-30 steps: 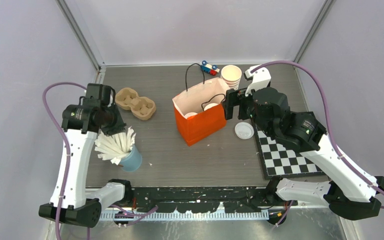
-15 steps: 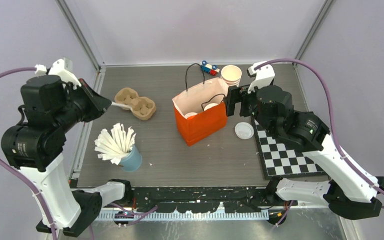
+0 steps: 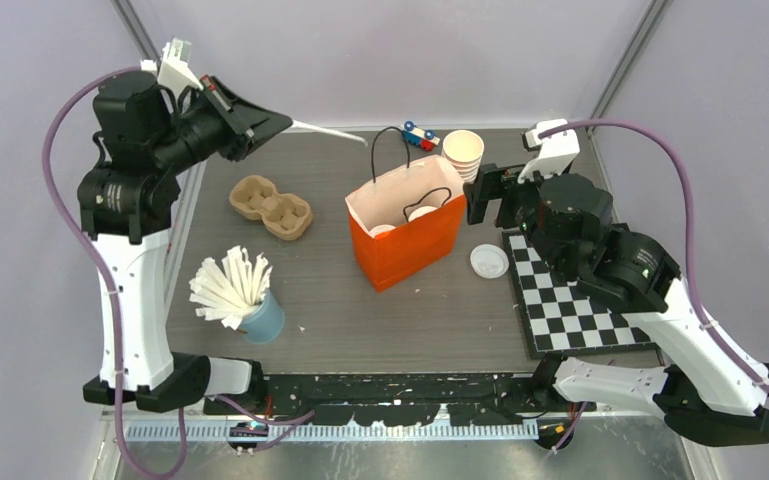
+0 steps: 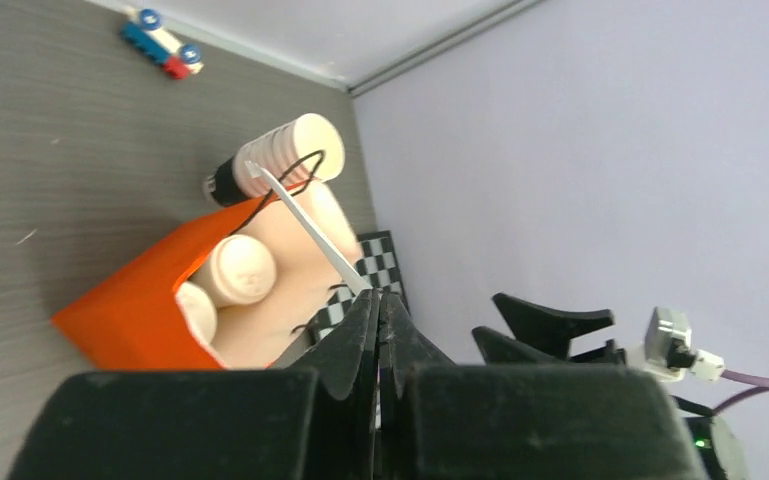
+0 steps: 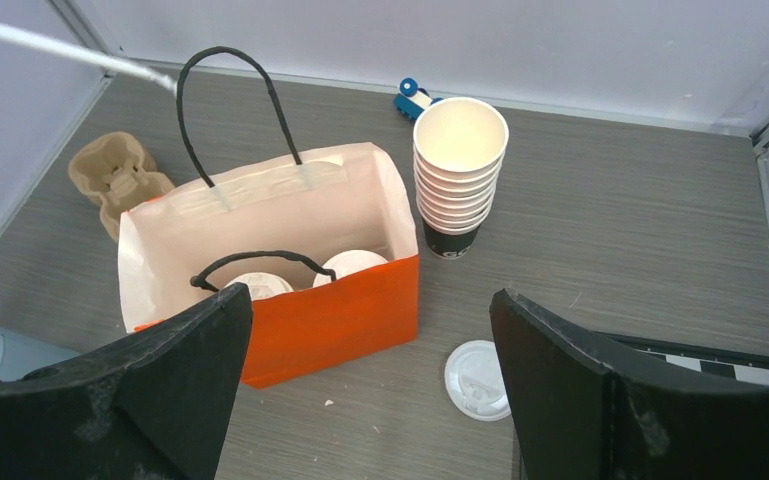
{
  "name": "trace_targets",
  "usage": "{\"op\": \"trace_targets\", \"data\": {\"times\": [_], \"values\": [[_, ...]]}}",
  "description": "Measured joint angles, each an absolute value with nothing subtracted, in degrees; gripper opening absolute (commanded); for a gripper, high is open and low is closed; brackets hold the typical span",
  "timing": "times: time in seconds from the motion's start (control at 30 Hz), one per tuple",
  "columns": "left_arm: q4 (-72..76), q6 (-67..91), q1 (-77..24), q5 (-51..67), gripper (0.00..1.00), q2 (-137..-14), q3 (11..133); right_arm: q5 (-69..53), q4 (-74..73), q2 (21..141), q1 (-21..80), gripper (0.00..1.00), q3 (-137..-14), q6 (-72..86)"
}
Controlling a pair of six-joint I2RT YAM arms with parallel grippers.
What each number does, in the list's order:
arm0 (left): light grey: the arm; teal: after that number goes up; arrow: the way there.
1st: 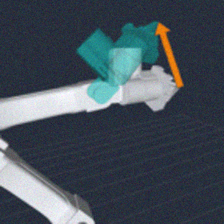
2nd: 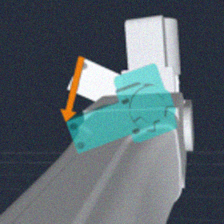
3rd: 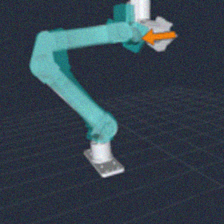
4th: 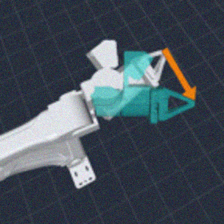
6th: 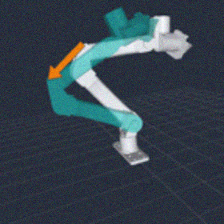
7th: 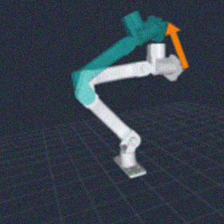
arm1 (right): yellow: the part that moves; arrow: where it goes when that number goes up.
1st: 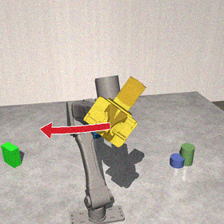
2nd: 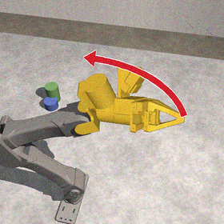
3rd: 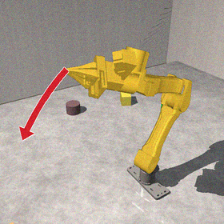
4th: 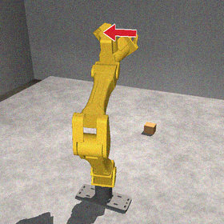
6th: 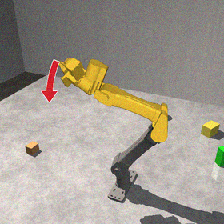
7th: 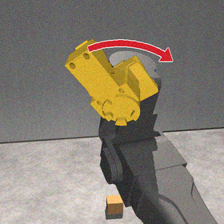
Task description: Pack the takeout coffee
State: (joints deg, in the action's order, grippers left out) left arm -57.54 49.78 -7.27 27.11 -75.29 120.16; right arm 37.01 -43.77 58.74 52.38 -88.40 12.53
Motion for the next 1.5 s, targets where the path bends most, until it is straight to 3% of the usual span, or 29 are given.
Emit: {"op": "trace_targets", "data": {"times": [0.37,0.9,1.1,1.2,1.23,1.27,1.5], "values": [[-37.36,58.41,-12.69,34.5,0.0,-76.36,115.18,38.39,-42.96,56.49,52.38,0.93,-86.76,12.27],[-25.02,61.08,-18.63,36.32,0.02,-74.35,85.82,38.59,-42.98,55.96,52.38,0.92,-86.46,12.43],[-24.4,60.4,-19.38,36.49,0.55,-74.35,80.01,39.22,-43.0,55.37,52.38,0.92,-86.46,12.6],[-27.92,57.47,-17.91,35.62,0.73,-73.76,80.99,39.24,-43.03,55.37,52.38,0.92,-86.46,12.64],[-30.59,56.07,-16.43,35.31,0.94,-73.43,82.13,39.24,-43.07,55.37,52.38,0.92,-86.46,12.64],[-32.42,54.83,-15.16,34.96,0.99,-73.19,83.11,39.22,-43.11,55.4,52.38,0.92,-86.46,12.67],[-54.68,42.09,-5.69,28.1,1.0,-71.02,95.72,38.85,-43.35,55.88,52.38,0.92,-86.46,13.32]]}}
